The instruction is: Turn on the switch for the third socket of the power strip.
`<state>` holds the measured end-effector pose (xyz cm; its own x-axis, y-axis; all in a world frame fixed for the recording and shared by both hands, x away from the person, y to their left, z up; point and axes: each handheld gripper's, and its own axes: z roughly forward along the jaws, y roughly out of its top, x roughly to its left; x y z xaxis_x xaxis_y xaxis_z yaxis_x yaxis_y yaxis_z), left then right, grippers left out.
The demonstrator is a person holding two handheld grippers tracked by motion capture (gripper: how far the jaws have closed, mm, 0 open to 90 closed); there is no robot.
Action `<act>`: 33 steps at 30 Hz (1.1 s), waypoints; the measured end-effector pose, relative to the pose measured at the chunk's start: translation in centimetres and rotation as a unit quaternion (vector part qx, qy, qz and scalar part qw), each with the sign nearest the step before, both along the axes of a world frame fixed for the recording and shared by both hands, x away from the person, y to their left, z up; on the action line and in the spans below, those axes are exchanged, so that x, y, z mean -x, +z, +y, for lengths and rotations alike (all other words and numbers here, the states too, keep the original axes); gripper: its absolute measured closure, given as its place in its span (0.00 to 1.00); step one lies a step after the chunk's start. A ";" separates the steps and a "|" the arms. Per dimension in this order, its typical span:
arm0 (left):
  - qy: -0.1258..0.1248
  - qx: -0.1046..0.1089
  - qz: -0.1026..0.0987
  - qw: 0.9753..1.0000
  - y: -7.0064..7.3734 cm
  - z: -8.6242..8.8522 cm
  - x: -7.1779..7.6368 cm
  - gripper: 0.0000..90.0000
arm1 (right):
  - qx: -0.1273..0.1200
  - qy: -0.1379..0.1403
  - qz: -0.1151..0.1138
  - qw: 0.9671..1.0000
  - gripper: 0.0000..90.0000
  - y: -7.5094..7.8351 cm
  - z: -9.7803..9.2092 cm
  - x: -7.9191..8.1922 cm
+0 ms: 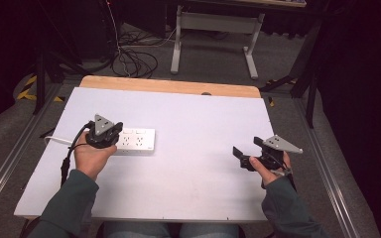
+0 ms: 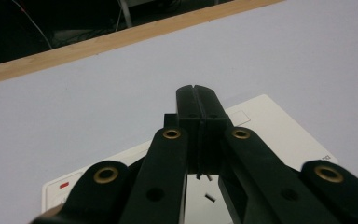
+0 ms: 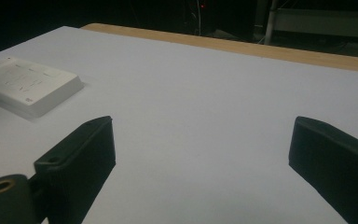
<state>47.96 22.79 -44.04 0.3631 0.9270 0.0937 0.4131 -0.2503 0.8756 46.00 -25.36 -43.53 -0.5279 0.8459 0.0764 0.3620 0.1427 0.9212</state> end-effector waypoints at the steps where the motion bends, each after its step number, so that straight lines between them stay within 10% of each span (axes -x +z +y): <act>1: -0.005 -0.003 0.004 1.000 -0.1 -0.4 -0.3 1.00 | 0.000 0.000 0.000 1.000 0.08 0.0 0.0 0.0; 33: -0.038 -0.049 0.070 0.996 -2.6 -4.1 -4.3 1.00 | 0.014 -0.001 0.001 1.000 0.08 -0.3 -0.2 0.2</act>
